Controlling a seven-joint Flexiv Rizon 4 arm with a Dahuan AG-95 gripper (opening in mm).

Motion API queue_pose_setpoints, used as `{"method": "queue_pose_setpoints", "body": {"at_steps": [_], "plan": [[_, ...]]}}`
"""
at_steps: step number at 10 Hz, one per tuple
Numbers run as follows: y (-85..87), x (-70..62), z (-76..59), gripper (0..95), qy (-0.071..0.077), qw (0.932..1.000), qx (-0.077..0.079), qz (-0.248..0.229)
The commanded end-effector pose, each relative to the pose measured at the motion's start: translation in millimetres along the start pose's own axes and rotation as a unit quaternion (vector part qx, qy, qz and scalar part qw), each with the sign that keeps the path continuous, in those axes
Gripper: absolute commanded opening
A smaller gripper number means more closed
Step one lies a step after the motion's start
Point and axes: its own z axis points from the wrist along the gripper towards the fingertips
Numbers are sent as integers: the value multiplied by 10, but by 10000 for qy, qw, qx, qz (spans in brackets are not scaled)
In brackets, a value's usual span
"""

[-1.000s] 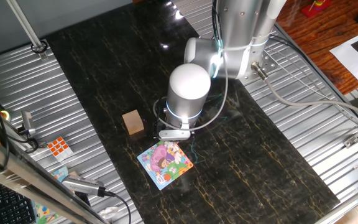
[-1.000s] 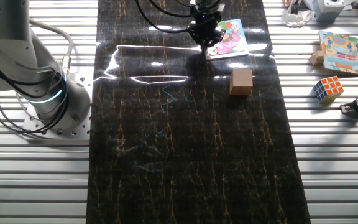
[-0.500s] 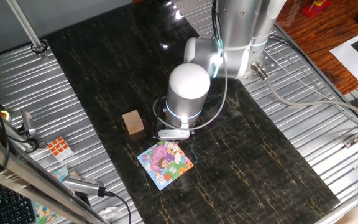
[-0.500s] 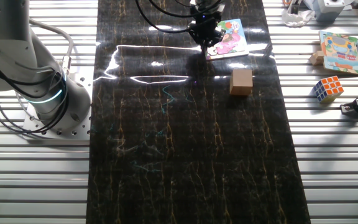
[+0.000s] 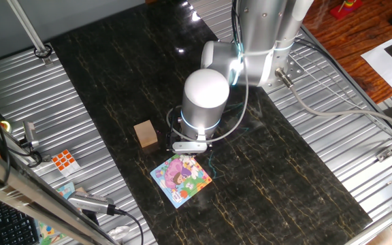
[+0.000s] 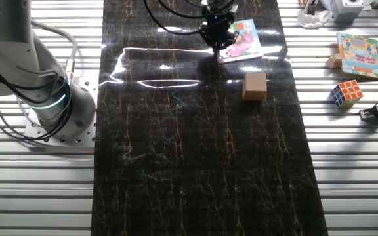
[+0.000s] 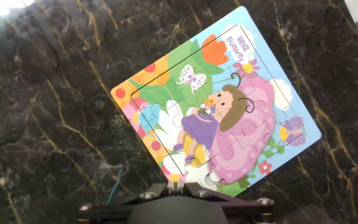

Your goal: Assemble one piece of a puzzle

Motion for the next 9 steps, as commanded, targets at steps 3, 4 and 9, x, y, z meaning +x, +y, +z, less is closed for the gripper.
{"method": "queue_pose_setpoints", "body": {"at_steps": [3, 4, 9], "plan": [[21, -1, -49, 0, 19, 10000, -31, 57], [19, -2, -51, 0, 12, 10000, -24, 59], [-130, -99, -88, 0, 61, 10000, 36, -26]]}}
